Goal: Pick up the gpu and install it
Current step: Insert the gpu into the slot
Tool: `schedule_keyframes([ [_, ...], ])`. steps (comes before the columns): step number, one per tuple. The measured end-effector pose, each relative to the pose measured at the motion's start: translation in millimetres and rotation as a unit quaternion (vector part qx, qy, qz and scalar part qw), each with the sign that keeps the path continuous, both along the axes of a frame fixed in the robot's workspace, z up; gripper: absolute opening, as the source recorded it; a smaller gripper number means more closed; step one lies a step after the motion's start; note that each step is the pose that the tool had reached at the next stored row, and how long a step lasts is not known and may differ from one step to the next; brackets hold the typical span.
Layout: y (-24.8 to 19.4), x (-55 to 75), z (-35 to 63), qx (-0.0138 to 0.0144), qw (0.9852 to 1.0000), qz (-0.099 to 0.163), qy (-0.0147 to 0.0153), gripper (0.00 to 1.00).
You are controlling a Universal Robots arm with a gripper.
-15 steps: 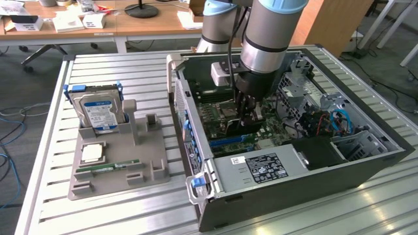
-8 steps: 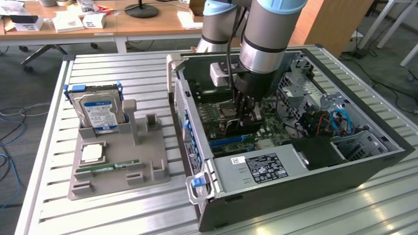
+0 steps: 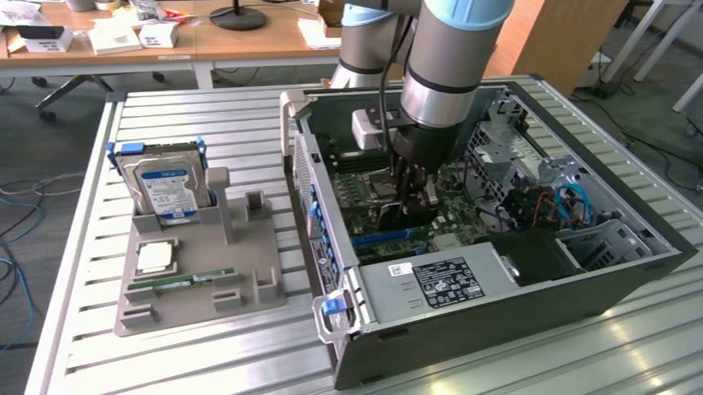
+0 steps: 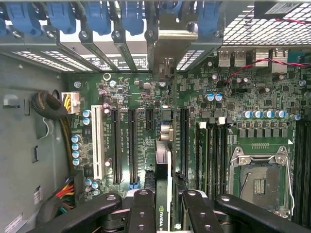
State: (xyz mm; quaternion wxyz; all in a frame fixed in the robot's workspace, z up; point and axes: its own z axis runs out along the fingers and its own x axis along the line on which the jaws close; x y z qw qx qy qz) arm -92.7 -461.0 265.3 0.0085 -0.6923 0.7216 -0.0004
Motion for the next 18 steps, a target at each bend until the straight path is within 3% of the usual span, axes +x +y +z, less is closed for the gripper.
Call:
schedule_keyframes([
  [7, 0.5, -1.2, -1.0, 0.0002, 1.0, 0.0, -0.0001, 0.26],
  [18, 0.6, -1.5, -10.8, 0.0001, 1.0, 0.0, -0.0006, 0.26],
])
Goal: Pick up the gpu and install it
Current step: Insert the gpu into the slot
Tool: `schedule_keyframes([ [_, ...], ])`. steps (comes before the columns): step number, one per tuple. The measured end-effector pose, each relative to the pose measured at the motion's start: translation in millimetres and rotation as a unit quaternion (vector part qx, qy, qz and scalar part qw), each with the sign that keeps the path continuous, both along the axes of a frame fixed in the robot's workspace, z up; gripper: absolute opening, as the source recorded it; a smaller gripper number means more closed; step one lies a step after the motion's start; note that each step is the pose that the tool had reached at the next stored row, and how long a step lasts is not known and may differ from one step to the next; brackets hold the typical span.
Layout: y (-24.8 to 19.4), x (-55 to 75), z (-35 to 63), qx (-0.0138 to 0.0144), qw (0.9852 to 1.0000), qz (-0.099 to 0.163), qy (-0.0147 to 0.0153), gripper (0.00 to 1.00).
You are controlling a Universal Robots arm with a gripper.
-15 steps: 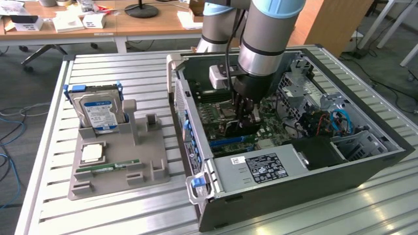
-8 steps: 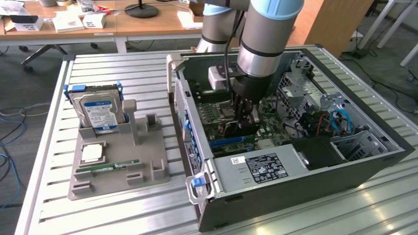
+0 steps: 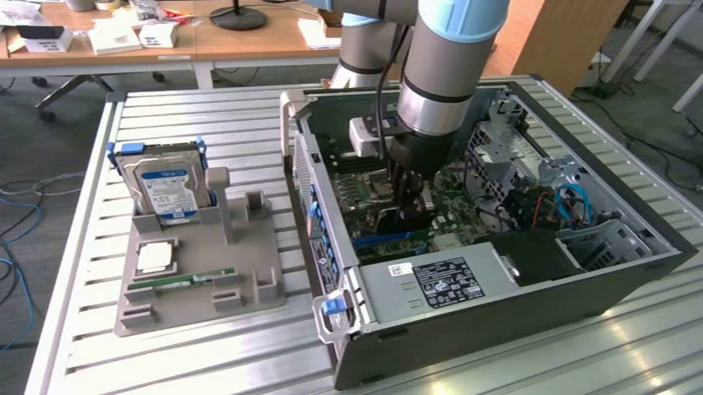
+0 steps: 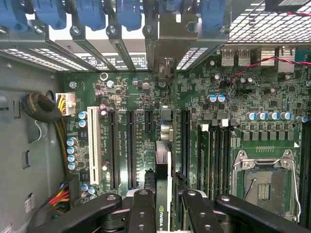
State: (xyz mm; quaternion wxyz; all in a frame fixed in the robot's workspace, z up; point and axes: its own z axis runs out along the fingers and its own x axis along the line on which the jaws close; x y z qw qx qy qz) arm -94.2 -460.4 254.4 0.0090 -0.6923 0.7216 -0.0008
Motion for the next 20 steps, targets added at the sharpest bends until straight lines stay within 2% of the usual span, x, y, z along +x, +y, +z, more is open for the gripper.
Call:
schedule_keyframes([
  [20, 0.5, -1.8, -1.6, 0.0, 1.0, 0.0, 0.0, 0.26],
])
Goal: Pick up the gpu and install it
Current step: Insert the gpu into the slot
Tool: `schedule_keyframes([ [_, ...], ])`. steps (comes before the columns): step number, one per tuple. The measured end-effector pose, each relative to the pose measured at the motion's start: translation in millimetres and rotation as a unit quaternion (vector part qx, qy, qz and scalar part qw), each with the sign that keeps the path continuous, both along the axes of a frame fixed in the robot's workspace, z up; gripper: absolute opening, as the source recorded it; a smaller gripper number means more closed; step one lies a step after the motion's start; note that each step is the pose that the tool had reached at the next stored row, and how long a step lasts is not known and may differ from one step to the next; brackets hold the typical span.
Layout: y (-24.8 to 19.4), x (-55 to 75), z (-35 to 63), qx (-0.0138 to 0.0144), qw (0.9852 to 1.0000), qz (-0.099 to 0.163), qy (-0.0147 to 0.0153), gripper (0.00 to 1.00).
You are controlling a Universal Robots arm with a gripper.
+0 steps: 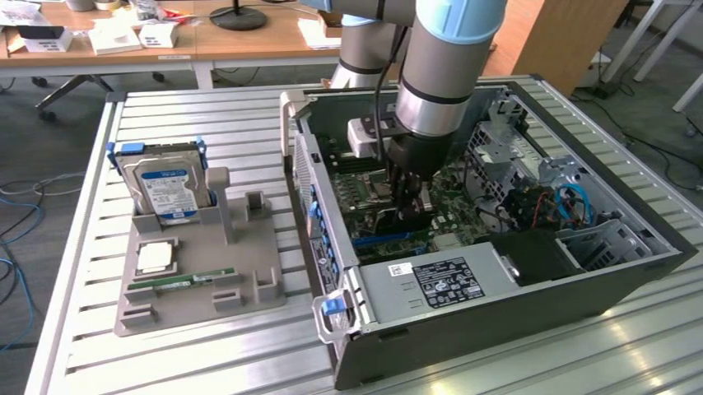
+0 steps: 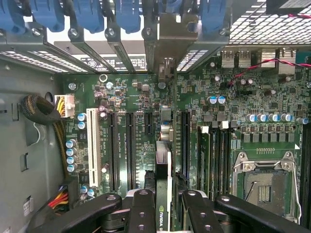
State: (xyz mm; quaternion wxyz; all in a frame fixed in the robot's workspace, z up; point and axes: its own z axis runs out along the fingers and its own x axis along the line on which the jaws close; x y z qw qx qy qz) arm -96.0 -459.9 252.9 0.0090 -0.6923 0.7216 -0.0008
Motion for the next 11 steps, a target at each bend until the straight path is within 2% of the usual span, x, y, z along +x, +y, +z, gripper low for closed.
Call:
schedule_keyframes([
  [11, 0.0, -0.1, -1.6, -0.0001, 1.0, 0.0, 0.0001, 0.26],
])
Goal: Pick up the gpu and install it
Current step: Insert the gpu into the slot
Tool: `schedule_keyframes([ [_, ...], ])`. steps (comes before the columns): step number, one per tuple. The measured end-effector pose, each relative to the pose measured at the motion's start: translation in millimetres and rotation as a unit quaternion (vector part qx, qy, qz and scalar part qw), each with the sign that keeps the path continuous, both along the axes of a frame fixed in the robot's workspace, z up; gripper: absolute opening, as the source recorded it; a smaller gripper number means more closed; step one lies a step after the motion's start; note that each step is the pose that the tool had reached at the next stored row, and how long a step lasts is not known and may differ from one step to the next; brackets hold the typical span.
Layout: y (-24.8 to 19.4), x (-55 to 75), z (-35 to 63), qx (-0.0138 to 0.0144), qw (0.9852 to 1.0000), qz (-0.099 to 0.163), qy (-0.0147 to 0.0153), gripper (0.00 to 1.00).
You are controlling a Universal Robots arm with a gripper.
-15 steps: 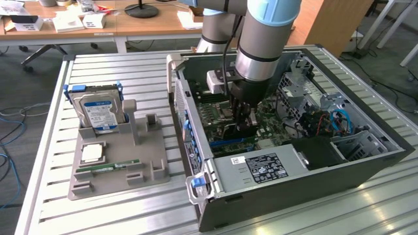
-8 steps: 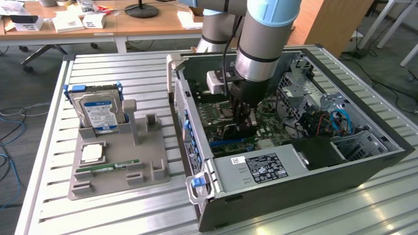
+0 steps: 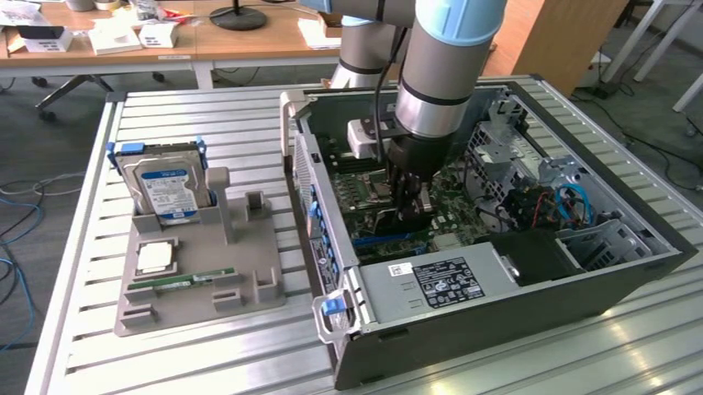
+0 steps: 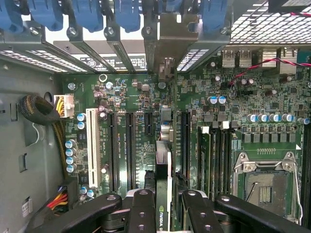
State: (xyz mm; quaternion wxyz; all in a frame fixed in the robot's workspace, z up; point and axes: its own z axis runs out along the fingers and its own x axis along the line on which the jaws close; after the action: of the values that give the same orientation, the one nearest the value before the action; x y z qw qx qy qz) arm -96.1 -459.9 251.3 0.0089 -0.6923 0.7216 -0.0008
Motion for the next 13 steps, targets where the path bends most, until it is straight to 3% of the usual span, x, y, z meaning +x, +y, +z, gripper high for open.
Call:
schedule_keyframes([
  [13, 0.0, 0.0, 5.4, 0.0002, 1.0, 0.0, -0.0001, 0.26],
])
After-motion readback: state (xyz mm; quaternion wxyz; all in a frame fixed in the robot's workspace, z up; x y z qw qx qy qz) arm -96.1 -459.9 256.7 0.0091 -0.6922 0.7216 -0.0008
